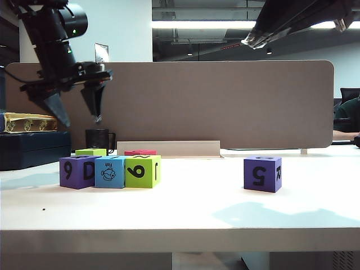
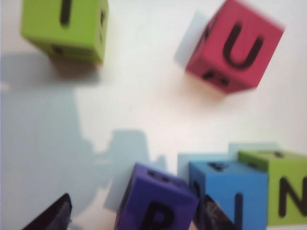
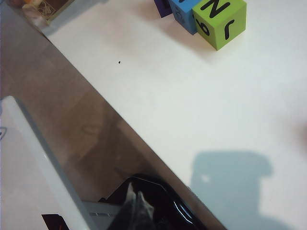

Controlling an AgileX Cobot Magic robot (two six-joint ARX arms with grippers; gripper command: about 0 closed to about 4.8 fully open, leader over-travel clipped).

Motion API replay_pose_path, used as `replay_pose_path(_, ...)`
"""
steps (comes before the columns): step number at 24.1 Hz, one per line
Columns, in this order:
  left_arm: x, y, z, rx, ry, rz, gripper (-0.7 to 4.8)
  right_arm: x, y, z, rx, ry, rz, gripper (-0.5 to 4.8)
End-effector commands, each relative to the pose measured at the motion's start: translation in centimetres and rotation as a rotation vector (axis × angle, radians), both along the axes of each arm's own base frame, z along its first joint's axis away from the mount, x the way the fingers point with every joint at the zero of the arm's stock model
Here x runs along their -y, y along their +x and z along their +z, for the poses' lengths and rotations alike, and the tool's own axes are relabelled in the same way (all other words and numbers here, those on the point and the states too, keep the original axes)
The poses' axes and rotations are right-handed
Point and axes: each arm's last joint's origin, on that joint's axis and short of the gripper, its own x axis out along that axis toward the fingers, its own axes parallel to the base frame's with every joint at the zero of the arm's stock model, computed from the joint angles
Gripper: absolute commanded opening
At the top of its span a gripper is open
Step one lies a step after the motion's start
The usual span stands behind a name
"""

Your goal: Select the appropriate blocks from the scattered letter blocks on the table and arrange them in a row to spell out "TURING".

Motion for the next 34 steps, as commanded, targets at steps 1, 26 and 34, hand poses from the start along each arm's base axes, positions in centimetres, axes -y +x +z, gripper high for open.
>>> replay_pose_path(1,0.4,0.6,1.0,0.106,-0.040,-0.098,3.44,0.0,0.0,0.2,0.011,0.007,0.003,-0.01)
replay_pose_path(26,5.4,5.9,-2.7,0.287,-0.058,-0.368,4.73,-1.0,2.0,3.3,0.070,-0.023,-0.058,-0.01)
replay_pose_path(34,5.4,5.9,-3.1,0.278,-0.021,-0.370,4.79,-1.8,3.1,4.2,0.068,-0.023,-0.057,-0.01)
